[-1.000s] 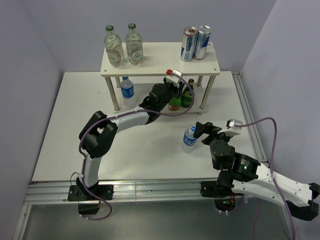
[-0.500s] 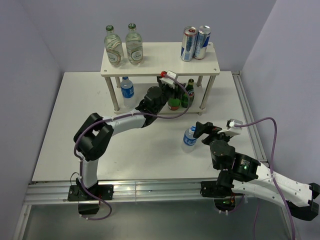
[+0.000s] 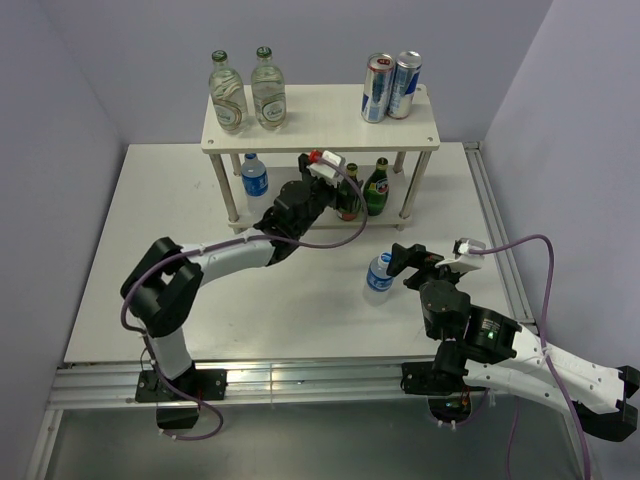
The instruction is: Place and organize the beverage onto the shelf
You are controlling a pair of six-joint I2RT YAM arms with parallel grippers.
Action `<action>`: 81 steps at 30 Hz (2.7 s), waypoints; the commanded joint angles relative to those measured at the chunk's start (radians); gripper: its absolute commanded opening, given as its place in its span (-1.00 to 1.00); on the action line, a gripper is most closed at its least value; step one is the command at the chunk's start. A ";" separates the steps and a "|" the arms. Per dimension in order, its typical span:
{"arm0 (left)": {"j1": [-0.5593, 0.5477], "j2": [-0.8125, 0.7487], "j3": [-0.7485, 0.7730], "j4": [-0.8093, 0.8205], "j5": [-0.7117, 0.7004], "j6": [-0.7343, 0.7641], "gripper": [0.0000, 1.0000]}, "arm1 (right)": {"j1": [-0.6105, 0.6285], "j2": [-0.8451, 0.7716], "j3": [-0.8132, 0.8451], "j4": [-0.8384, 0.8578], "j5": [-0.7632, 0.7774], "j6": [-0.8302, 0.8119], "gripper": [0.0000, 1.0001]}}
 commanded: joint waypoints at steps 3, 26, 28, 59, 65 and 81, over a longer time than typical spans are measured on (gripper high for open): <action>-0.010 -0.177 -0.063 -0.046 0.073 -0.018 0.99 | 0.004 -0.007 -0.006 0.010 0.035 0.015 1.00; -0.460 -0.519 -0.786 0.158 0.139 -0.219 0.99 | 0.005 -0.050 -0.010 0.007 0.064 0.012 1.00; -0.473 -0.436 -0.777 0.292 0.061 -0.220 0.99 | 0.005 -0.053 -0.008 -0.008 0.070 0.026 1.00; -0.441 0.204 -0.292 0.518 -0.151 -0.038 0.95 | 0.005 -0.122 -0.037 0.024 0.038 0.014 1.00; -0.424 0.231 -0.263 0.536 -0.169 -0.032 -0.97 | 0.005 -0.115 -0.036 0.027 0.037 0.009 1.00; -0.307 -0.240 -0.573 0.447 -0.465 0.091 -0.99 | 0.005 -0.099 -0.043 0.058 0.020 -0.004 1.00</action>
